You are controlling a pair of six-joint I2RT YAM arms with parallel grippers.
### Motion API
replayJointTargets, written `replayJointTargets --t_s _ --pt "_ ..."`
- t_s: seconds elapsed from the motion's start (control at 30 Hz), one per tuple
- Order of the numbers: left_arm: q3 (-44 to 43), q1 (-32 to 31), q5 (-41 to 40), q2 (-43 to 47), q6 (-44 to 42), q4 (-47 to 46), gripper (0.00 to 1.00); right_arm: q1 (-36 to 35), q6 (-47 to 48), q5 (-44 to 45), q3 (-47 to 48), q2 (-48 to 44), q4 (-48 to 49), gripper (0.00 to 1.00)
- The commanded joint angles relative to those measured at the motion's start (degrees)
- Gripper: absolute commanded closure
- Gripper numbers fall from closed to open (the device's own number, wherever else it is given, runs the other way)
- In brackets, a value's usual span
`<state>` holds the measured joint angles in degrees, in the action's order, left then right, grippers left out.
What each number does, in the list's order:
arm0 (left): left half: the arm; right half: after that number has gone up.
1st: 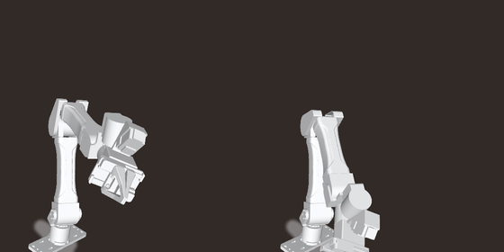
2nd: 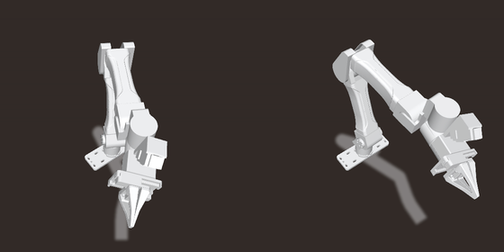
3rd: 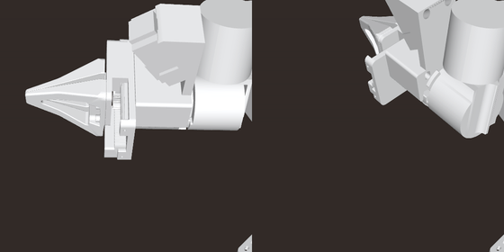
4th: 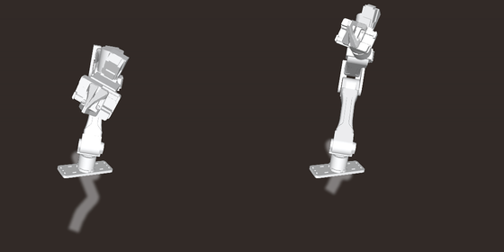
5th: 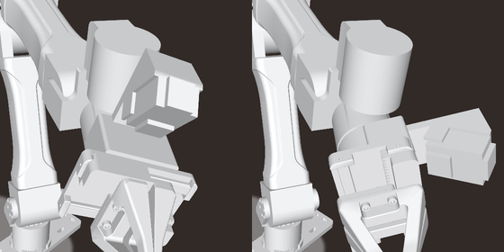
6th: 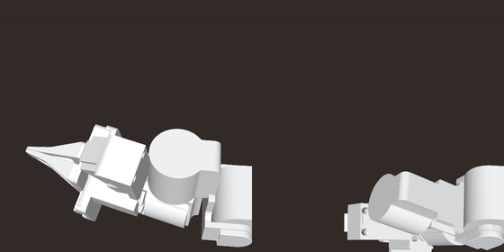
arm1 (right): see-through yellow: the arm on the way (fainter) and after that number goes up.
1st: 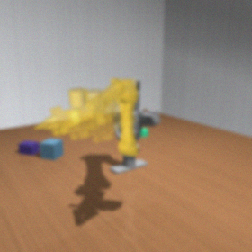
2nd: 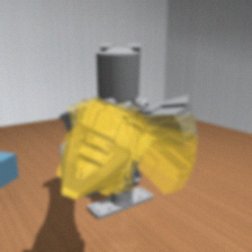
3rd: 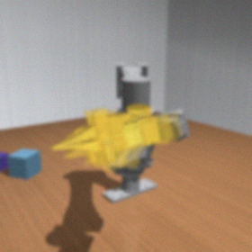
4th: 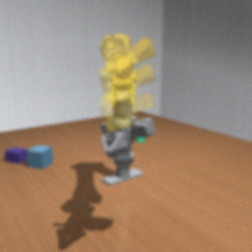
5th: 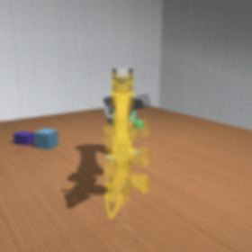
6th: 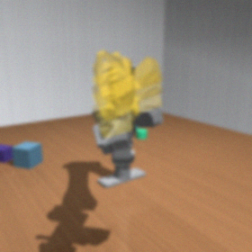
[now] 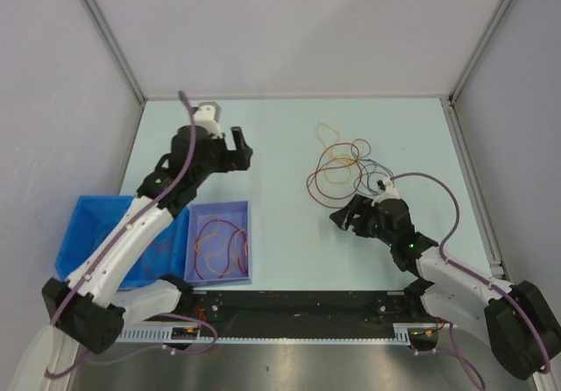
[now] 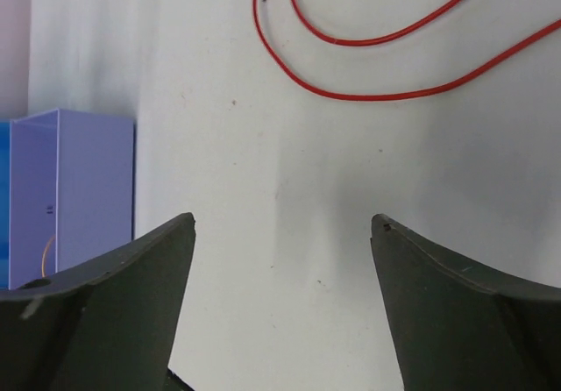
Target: Untangle the cables
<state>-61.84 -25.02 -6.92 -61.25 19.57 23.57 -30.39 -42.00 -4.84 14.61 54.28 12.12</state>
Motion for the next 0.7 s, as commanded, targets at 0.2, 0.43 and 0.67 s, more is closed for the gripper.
replayJointTargets --t_s 0.2,0.43,0.67 --pt "-3.6 -13.5 -2.7 -16.9 0.8 -8.5 0.02 13.5 5.5 -1.1 12.8 -3.7 -18.2 0.05" --pt "-7.5 -18.3 -2.2 -27.0 1.3 -10.7 0.03 17.8 4.8 -2.1 13.7 -2.7 -22.5 0.00" --pt "-15.8 -24.5 -9.6 -38.8 5.5 -7.1 0.07 18.5 4.1 -3.2 14.2 -0.8 -23.7 0.02"
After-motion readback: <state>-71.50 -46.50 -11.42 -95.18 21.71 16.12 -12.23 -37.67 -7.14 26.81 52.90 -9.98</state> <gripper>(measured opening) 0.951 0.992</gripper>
